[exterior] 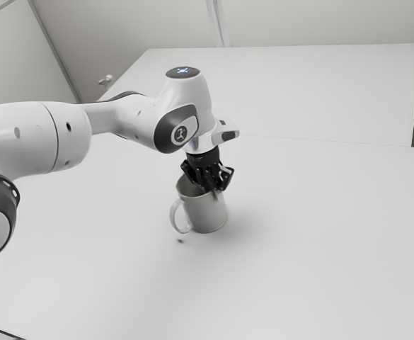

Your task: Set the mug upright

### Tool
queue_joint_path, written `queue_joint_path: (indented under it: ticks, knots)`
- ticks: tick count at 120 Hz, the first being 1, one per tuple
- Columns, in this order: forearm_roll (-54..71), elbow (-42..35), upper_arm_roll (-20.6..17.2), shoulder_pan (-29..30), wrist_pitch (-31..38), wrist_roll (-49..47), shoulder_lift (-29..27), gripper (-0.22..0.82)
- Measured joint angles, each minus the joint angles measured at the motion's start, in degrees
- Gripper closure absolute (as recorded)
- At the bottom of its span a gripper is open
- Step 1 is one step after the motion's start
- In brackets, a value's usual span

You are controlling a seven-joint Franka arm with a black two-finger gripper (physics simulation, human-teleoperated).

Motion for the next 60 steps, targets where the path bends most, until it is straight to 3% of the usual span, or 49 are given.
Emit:
queue_joint_path:
  ticks: [27, 37, 42, 49, 60]
  knots:
    - [-1.5, 0.0, -0.1, 0.2, 0.1, -0.2, -3.5, 0.37]
    - [-1.6, 0.1, -9.3, 10.1, -0.1, 0.4, -4.4, 0.32]
    - [-1.5, 0.4, -11.9, 13.0, -0.3, 0.9, -5.0, 0.26]
    - [-1.4, 2.7, -13.1, 14.5, -1.3, 1.8, -5.6, 0.2]
    - [-1.2, 9.5, -12.0, 15.1, -6.0, 3.7, -5.8, 0.13]
